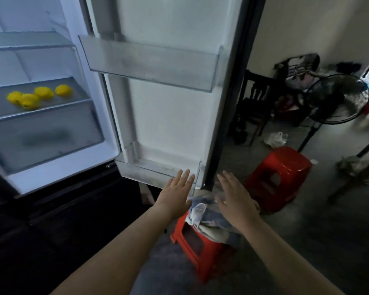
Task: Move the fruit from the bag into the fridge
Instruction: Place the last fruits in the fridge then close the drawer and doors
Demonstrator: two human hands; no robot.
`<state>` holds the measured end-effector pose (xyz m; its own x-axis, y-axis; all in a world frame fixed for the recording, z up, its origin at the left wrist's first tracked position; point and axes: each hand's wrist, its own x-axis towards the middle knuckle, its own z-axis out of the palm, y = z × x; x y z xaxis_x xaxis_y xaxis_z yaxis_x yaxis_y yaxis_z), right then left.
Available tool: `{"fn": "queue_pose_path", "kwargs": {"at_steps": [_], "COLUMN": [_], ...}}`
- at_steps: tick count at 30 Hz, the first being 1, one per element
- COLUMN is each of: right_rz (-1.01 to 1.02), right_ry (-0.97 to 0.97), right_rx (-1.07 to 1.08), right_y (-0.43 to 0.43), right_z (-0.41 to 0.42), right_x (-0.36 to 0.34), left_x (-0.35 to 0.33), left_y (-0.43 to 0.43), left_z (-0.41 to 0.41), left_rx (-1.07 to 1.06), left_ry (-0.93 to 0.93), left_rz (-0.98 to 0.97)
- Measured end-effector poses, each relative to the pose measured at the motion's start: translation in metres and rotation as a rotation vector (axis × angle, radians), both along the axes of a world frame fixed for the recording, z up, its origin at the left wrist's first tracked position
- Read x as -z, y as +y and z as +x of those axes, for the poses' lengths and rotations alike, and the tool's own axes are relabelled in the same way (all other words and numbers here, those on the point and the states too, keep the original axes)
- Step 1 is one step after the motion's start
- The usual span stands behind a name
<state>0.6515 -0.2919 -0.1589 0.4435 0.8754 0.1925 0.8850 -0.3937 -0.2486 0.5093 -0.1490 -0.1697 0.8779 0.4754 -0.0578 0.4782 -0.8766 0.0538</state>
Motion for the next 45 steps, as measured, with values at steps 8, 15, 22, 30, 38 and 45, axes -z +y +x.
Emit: {"fn": "queue_pose_path", "kwargs": {"at_steps": [8, 15, 22, 30, 38, 45], "right_rz": [-0.001, 0.304, 0.440, 0.556, 0.592, 0.550], "right_ry": [0.037, 0.024, -0.012, -0.033, -0.134, -0.029], "right_rx": [-0.109, -0.105, -0.181, -0.385, -0.546, -0.672], "right_y": [0.022, 0.031, 0.036, 0.020, 0.019, 0.032], "right_z": [0.013, 0.008, -0.024, -0.077, -0.091, -0.145], "right_x": [0.003, -0.004, -0.009, 0.005, -0.011, 0.000], "left_x": [0.018, 0.023, 0.029, 0.033, 0.029, 0.017], "left_y": [-0.002, -0.007, -0.015, -0.017, -0.015, -0.052], "left_z": [0.011, -0.019, -0.075, -0.137, -0.189, -0.217], "left_rx": [-0.115, -0.129, -0.182, -0.350, -0.533, -0.565], "left_ry": [-0.027, 0.058, 0.064, 0.033, 0.016, -0.303], "left_rz": [-0.037, 0.079, 0.114, 0.075, 0.027, 0.112]}}
